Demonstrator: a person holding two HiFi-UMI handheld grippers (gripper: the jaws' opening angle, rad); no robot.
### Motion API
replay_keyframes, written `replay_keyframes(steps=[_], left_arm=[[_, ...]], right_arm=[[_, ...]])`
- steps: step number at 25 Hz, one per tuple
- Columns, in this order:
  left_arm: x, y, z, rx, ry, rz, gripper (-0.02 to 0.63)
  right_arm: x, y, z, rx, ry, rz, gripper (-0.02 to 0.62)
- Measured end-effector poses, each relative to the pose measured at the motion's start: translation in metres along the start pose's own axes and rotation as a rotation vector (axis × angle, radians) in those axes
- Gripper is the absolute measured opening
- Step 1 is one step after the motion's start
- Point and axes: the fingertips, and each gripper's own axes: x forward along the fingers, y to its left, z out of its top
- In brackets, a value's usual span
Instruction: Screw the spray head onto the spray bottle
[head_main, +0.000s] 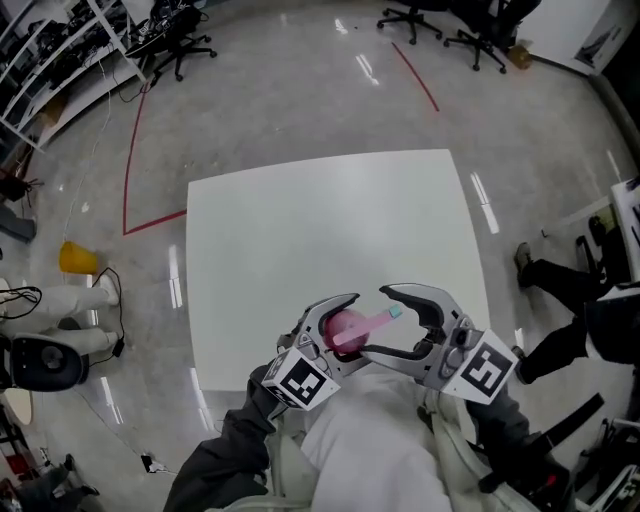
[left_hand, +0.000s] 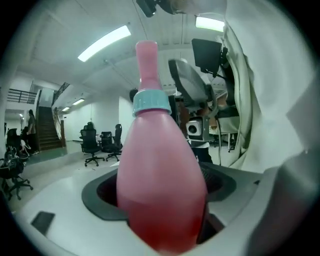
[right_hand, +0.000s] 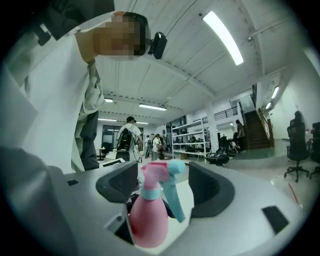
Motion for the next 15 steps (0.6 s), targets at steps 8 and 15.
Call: replay_keyframes(steps=[8, 15], left_arm=[[-0.012, 0.040, -0.024, -0.125, 0.104, 0.247, 0.427], [-0.005, 0.033, -0.011, -0.103, 0.068, 0.206, 0.426]], right_arm=[[0.012, 0.024, -0.009, 0.103, 0.025, -0.014, 0.146], [0.013, 0.053, -0.010, 0.069, 0.024, 0.046, 0.147]])
